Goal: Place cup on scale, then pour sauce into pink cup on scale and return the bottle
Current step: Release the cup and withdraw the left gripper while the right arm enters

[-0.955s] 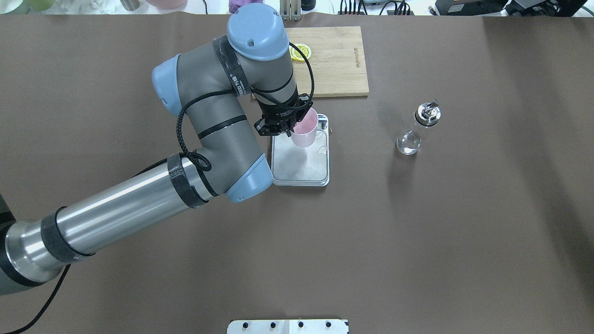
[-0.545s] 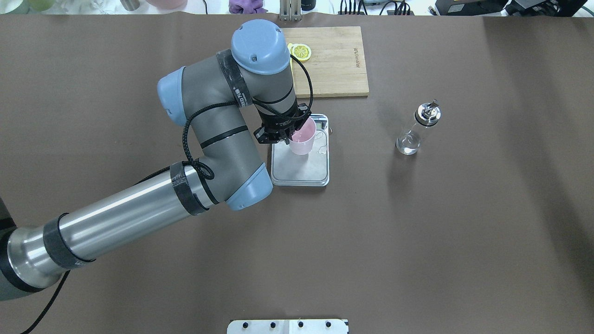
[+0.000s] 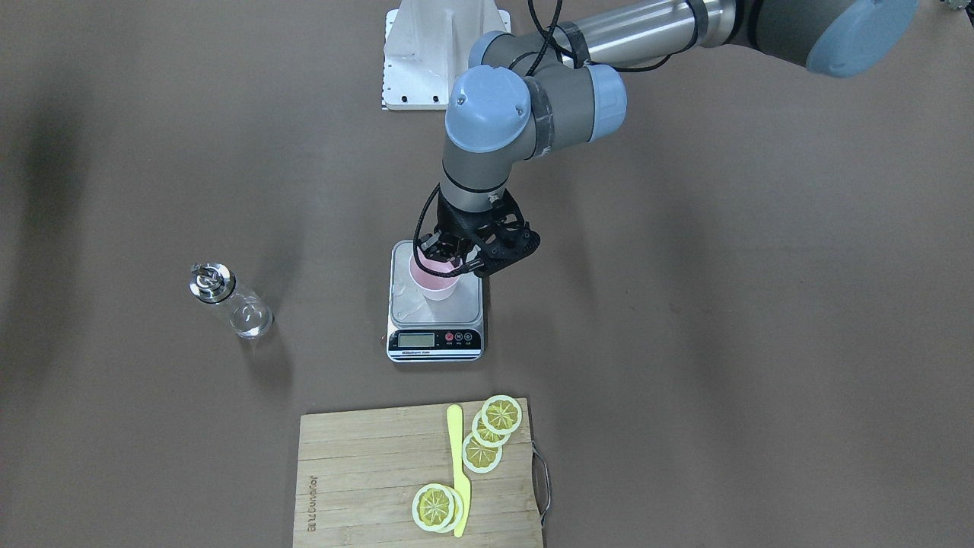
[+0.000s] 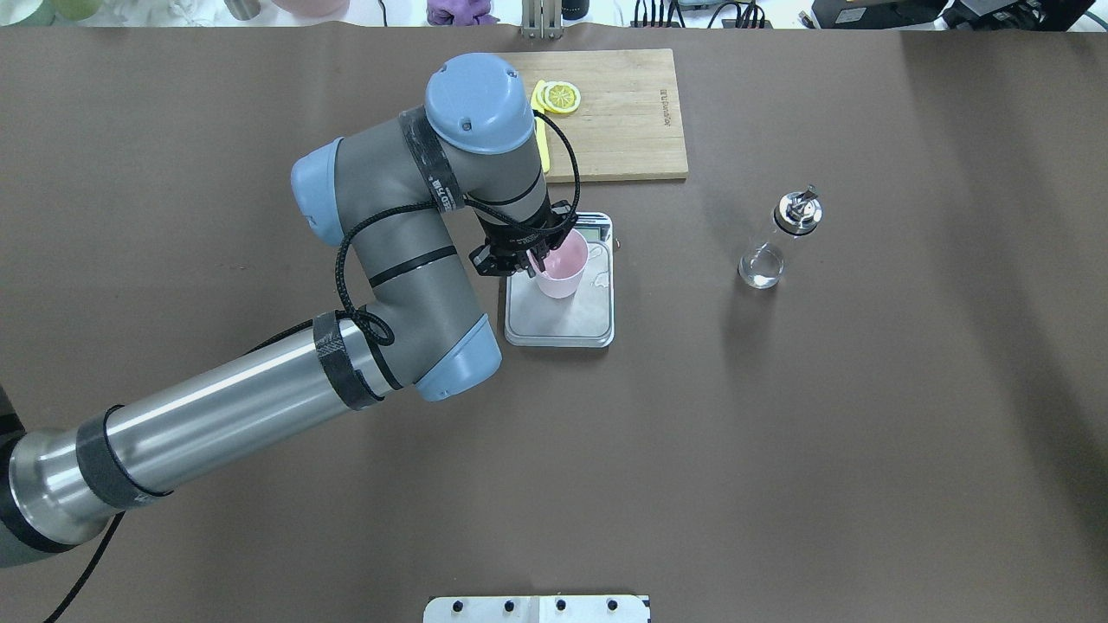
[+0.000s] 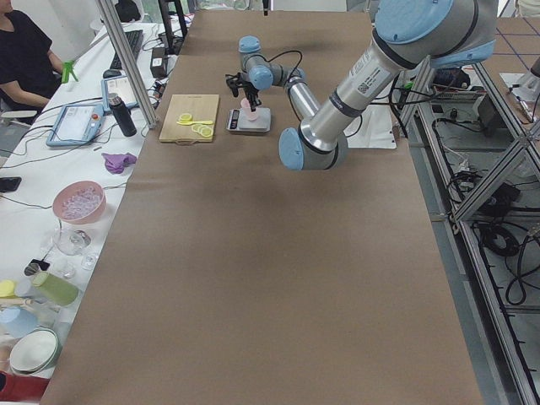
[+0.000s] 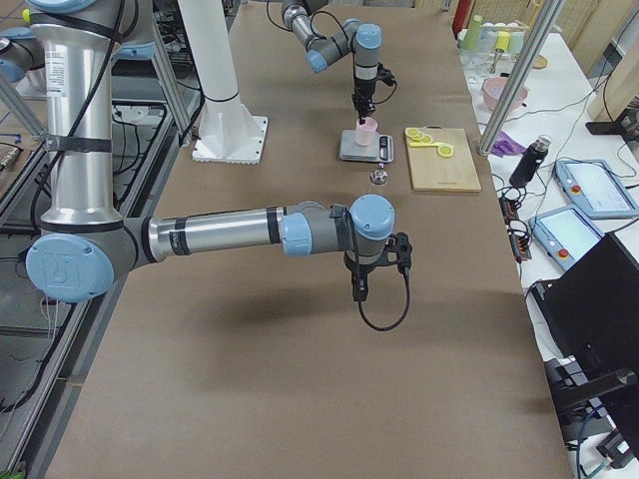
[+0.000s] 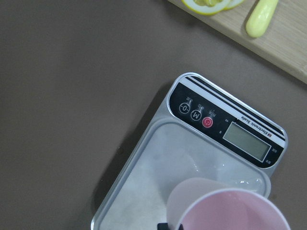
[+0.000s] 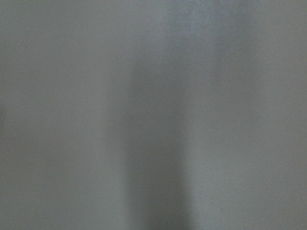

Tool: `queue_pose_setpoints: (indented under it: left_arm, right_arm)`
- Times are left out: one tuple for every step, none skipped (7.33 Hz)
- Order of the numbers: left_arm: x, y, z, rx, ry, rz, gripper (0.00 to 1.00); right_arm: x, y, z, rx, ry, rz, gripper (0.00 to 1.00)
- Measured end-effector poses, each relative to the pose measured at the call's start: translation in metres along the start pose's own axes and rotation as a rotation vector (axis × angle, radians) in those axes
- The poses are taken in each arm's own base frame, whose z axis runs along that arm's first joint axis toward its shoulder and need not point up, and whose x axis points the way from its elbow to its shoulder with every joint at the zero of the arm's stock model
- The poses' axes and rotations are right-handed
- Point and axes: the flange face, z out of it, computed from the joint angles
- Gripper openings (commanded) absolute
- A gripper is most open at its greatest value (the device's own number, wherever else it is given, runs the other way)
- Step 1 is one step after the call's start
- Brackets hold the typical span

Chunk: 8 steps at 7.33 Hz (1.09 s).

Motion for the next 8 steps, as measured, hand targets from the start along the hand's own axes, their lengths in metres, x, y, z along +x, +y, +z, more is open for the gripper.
queue_pose_setpoints:
  left_arm:
    - [0.000,0.001,-0.001,0.005,0.004,0.002,0.98]
    - [0.000,0.003,-0.008,0.009,0.016,0.008,0.98]
    - [-0.006,0.006,-0.020,0.010,0.037,0.016,0.98]
    - [-0.026,0.004,-0.037,0.013,0.057,0.023,0.98]
    - [-0.050,0.000,-0.061,0.023,0.062,0.042,0.98]
    - [-0.071,-0.001,-0.084,0.037,0.040,0.075,0.98]
    - [-0.084,-0.002,-0.097,0.048,0.011,0.101,0.98]
    - [-0.091,-0.004,-0.102,0.055,-0.006,0.111,0.98]
  right_arm:
    - [0.000,0.000,0.000,0.000,0.000,-0.001,1.00]
    - [-0.001,-0.001,-0.001,0.002,0.000,-0.003,1.00]
    - [-0.005,-0.005,-0.004,0.008,-0.001,-0.010,1.00]
    - [-0.013,-0.011,-0.009,0.021,-0.002,-0.026,1.00]
    - [-0.028,-0.016,-0.019,0.042,-0.005,-0.057,1.00]
    - [-0.055,-0.016,-0.034,0.073,-0.008,-0.111,1.00]
    - [-0.088,-0.008,-0.053,0.113,-0.008,-0.168,1.00]
    - [-0.120,0.001,-0.070,0.148,-0.007,-0.207,1.00]
